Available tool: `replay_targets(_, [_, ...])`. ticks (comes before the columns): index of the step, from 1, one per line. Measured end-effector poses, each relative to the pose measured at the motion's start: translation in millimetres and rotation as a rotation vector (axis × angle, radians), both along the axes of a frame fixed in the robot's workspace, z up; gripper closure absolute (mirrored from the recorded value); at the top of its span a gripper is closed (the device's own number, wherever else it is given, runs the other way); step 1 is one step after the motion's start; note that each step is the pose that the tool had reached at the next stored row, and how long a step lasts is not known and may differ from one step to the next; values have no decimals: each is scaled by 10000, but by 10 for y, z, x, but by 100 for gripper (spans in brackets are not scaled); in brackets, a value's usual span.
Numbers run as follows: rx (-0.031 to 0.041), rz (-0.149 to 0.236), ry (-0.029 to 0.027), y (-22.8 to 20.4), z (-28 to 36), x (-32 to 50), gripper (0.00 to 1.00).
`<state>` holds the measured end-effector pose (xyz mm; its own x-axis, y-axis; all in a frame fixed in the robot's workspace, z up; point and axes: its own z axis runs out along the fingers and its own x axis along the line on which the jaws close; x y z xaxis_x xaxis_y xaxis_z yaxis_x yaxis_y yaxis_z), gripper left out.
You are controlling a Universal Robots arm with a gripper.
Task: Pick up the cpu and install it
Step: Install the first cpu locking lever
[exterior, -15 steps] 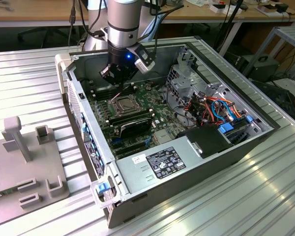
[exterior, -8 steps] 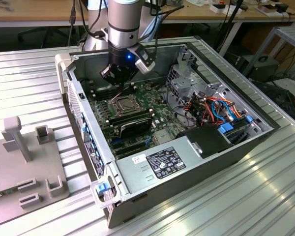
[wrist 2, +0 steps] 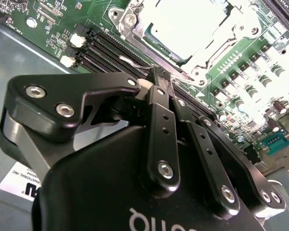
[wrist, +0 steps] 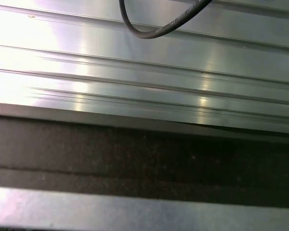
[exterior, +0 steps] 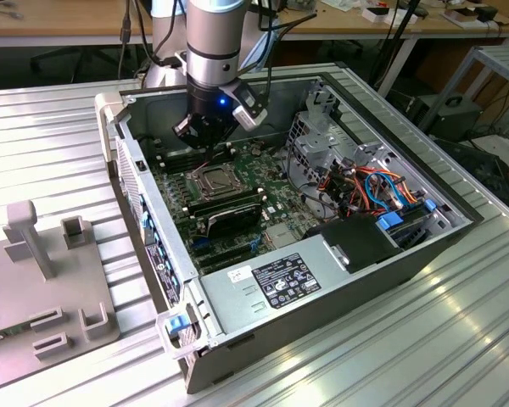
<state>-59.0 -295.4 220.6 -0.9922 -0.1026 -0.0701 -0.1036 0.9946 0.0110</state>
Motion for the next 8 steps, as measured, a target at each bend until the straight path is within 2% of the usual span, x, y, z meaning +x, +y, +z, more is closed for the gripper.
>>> replay_targets(8, [-2,-1,-1,11,-22,51,89])
